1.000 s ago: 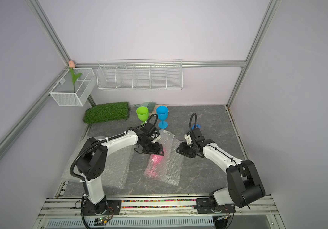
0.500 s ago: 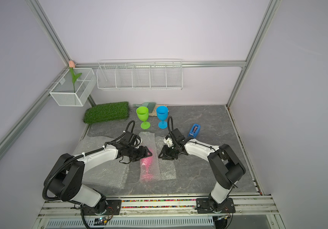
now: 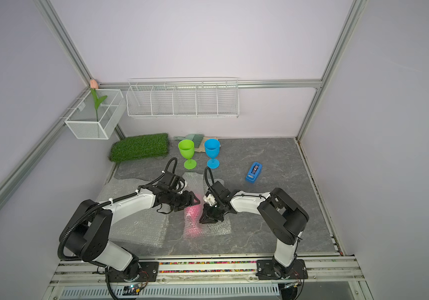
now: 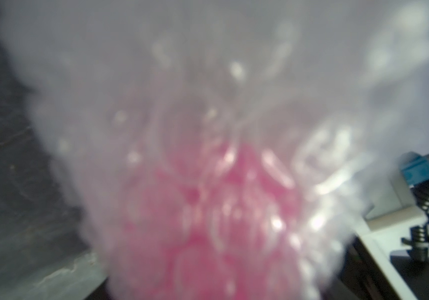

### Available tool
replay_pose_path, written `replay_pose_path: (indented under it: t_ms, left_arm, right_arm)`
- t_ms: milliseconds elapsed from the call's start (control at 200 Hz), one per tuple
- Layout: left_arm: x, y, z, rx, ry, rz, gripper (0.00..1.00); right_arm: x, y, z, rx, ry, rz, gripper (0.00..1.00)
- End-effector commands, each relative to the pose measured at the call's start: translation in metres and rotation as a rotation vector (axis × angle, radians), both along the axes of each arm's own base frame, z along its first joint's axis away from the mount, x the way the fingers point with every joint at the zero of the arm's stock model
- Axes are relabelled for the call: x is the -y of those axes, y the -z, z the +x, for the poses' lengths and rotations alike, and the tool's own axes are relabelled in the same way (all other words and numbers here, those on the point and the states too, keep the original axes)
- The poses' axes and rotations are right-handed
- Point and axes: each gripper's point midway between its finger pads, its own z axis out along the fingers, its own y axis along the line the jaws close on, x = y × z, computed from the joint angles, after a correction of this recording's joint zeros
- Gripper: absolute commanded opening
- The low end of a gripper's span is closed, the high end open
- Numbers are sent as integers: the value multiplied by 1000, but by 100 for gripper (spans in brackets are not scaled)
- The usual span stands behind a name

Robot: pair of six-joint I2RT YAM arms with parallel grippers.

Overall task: Wrap wine glasses in bubble wrap
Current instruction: Wrap the wine glass in bubble wrap.

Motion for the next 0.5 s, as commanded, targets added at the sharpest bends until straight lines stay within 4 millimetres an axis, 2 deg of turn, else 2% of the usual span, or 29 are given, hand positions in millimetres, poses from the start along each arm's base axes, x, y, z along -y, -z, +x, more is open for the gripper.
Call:
replay_pose_path:
  t_ms: [0,105,150,275,495]
  left_arm:
    - [-5,2,4,-2,4,48,69]
    - [-9,4,5,-4,2,91,68]
    - [-11,5,5,-9,6,114,68]
    - [-15,10,3,-16,47,239,68]
    - [-10,22,-4,-38,141,455,69]
  right_arm:
    - [-3,3,-12,-32,-8,9,17]
    - [-3,1,-20,-37,-24,14,16]
    - [5,9,-30,-59,-32,-7,16]
    - [9,5,-40,-63,-62,5,16]
    - [25,-5,-35,-3,-53,-41,17]
